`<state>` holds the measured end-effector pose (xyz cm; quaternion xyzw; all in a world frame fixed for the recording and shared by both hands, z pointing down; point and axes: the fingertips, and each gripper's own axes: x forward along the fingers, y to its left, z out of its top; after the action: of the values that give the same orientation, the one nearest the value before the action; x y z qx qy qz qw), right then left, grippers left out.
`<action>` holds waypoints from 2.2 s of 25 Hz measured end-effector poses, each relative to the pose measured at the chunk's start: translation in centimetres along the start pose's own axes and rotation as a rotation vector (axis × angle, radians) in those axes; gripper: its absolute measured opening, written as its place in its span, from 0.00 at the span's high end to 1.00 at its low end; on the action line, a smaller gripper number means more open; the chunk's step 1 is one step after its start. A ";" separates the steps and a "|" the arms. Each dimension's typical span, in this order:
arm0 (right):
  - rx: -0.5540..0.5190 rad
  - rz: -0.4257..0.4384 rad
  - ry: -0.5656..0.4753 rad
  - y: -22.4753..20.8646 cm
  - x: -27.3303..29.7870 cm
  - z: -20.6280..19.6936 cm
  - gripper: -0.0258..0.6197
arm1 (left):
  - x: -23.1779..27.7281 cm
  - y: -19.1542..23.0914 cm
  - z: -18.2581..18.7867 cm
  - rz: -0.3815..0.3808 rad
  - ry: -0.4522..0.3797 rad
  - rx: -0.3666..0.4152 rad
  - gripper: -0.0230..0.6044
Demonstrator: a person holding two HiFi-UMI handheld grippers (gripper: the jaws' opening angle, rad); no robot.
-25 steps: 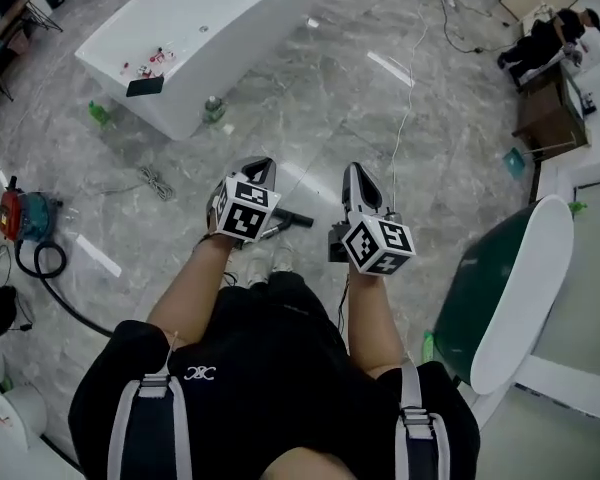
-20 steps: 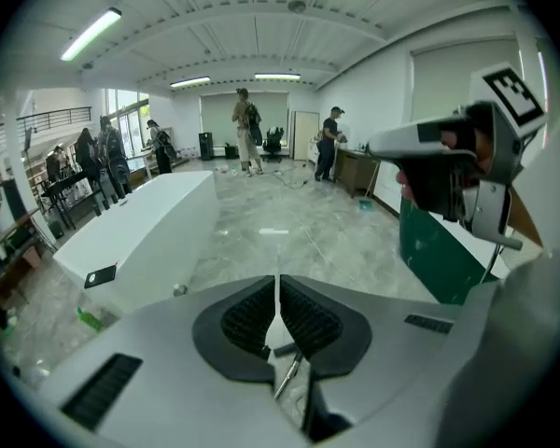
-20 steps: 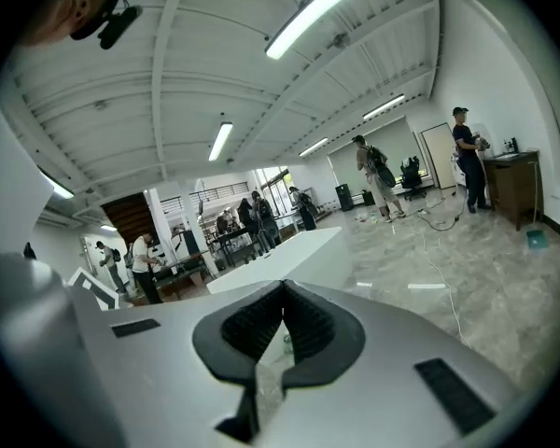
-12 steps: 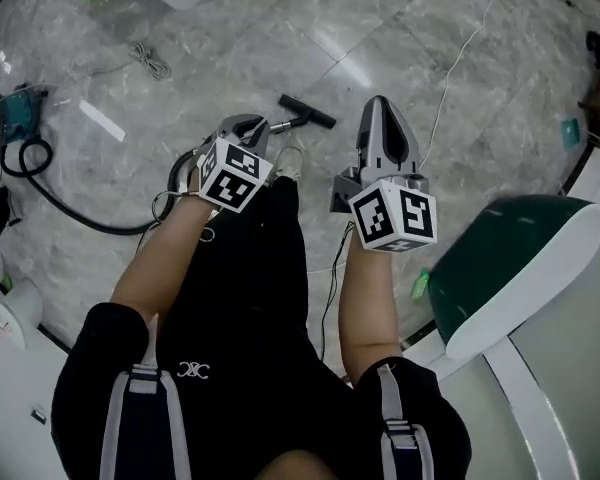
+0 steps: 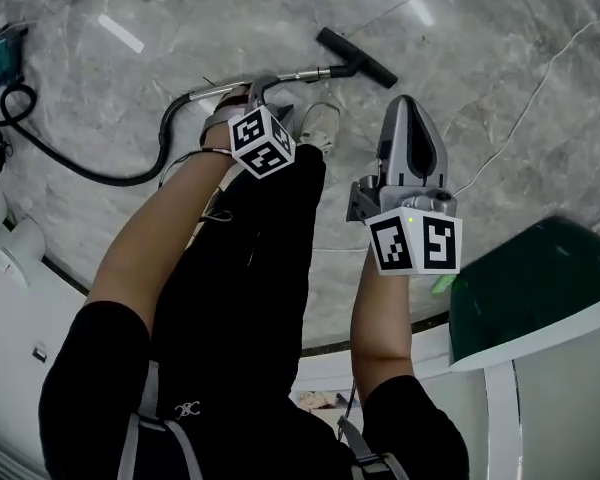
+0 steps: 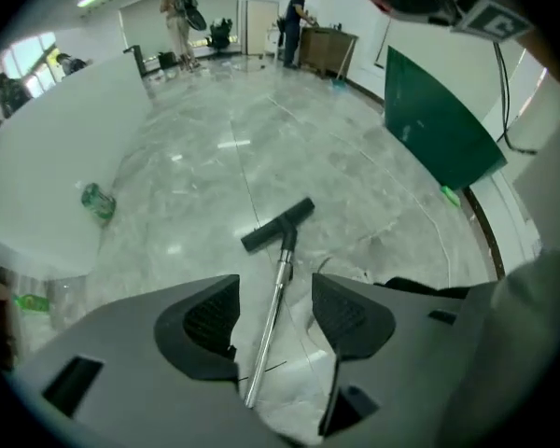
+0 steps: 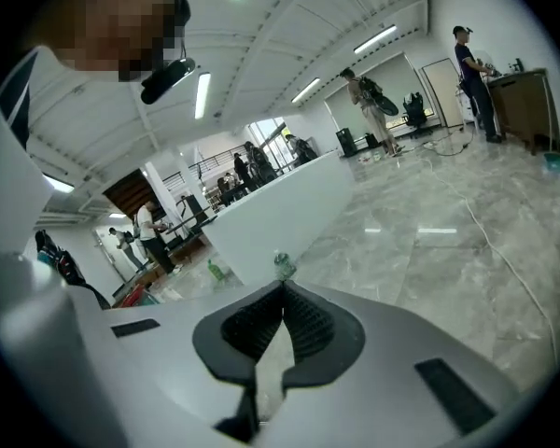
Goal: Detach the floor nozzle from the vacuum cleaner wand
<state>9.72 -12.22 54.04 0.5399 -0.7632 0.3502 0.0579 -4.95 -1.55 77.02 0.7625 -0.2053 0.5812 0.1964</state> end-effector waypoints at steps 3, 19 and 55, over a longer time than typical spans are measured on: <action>0.010 0.027 0.026 -2.2 2.9 -4.7 0.94 | 7.7 0.0 -3.8 -0.008 0.077 0.007 0.60; 0.093 0.030 0.164 -9.7 9.1 -21.3 0.94 | 29.4 0.4 -14.1 0.057 0.305 0.198 0.61; 0.554 -0.088 -0.018 -9.9 1.6 -14.7 0.66 | 6.2 -4.5 5.6 -0.221 -0.279 0.270 0.68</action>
<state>13.40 -6.41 70.41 0.5707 -0.6148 0.5379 -0.0836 3.49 -1.30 81.36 0.8727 -0.0659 0.4673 0.1249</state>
